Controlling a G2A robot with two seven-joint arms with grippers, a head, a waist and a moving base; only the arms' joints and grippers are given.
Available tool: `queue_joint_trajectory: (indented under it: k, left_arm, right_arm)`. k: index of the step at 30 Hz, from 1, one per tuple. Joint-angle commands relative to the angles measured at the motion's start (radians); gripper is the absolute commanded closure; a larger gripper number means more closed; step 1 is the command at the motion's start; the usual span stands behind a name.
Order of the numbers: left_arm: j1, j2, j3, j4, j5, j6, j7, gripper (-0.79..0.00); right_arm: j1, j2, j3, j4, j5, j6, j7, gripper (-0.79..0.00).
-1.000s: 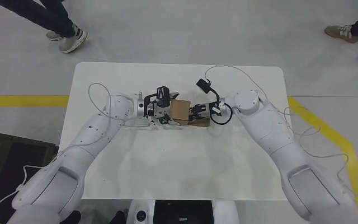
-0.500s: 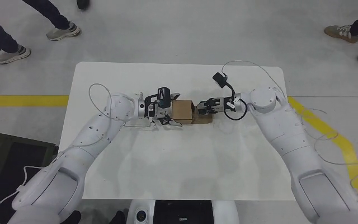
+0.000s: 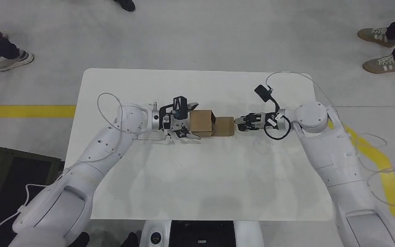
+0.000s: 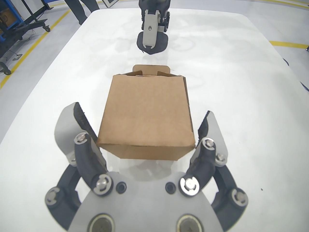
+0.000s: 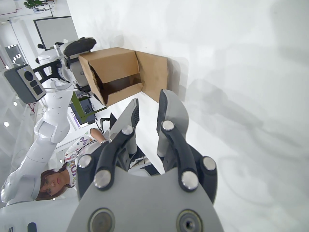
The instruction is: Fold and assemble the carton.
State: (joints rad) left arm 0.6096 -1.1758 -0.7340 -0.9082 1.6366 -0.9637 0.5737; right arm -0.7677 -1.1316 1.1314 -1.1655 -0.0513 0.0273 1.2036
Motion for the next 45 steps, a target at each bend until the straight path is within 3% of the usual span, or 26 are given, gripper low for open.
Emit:
queue_joint_trajectory:
  k: [1,25,41,45]
  left_arm:
    - [0.001,0.0,-0.001,-0.001,0.0,0.0,-0.001,-0.785]
    - [0.003,0.001,-0.006,-0.002,-0.003,-0.006,-0.013,-0.785]
    - [0.005,0.002,-0.006,-0.004,0.006,-0.003,-0.014,-0.785]
    - [0.005,0.002,-0.006,-0.003,0.009,-0.002,-0.016,-0.785]
  right_arm:
    - [0.001,-0.002,-0.009,0.013,0.003,-0.013,-0.008,-0.185]
    - [0.122,-0.062,-0.168,0.209,0.079,-0.135,-0.018,-0.228]
    - [0.123,-0.067,-0.171,0.126,0.167,-0.12,0.034,-0.259]
    - [0.121,-0.07,-0.173,0.124,0.202,-0.121,0.042,-0.308]
